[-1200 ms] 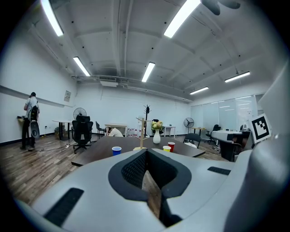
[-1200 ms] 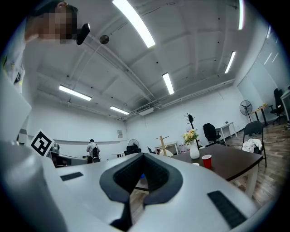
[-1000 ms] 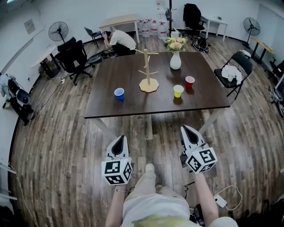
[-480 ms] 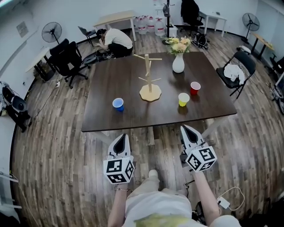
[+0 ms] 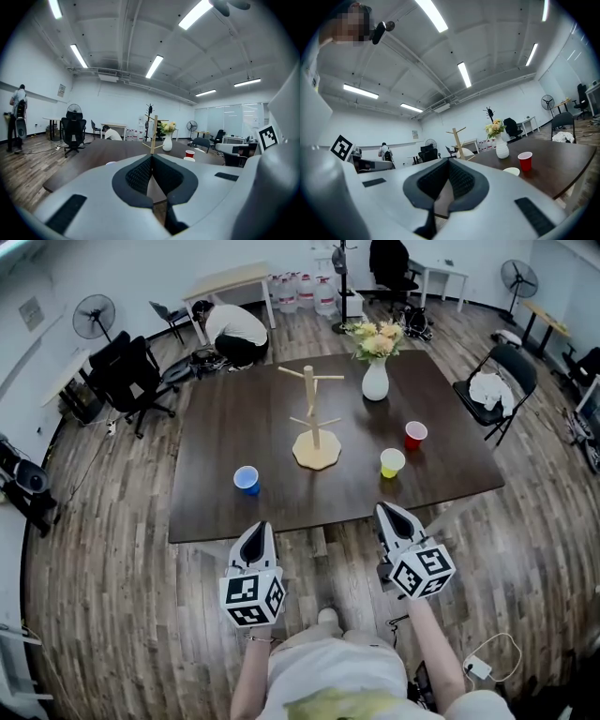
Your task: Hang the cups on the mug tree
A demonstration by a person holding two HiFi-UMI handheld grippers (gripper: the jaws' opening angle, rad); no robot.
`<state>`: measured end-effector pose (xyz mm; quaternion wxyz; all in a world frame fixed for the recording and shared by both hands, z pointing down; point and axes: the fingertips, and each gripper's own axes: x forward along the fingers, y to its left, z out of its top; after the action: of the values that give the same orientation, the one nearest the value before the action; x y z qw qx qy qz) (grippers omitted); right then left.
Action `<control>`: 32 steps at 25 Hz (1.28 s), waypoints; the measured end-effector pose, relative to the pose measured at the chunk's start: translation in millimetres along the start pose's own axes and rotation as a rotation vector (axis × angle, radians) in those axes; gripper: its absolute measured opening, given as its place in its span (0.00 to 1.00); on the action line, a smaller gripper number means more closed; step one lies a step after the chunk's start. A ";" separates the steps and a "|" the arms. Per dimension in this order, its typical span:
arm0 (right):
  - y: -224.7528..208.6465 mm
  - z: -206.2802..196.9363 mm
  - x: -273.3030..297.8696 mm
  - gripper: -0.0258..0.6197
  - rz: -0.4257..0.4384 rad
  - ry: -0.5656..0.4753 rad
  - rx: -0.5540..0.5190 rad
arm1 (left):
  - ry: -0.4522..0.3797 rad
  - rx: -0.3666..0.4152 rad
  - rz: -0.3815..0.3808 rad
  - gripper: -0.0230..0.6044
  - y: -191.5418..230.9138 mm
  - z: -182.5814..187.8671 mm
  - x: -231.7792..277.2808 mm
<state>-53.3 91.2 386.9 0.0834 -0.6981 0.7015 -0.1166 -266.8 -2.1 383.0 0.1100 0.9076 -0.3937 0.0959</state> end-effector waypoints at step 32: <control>48.8 -45.6 214.3 0.07 0.379 0.227 -0.101 | 0.070 -0.130 0.280 0.06 115.8 1.6 98.4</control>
<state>-115.4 -120.8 426.7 -0.0108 -0.5396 0.8299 -0.1411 -285.8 -147.8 421.5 0.1675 0.8310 -0.5176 0.1162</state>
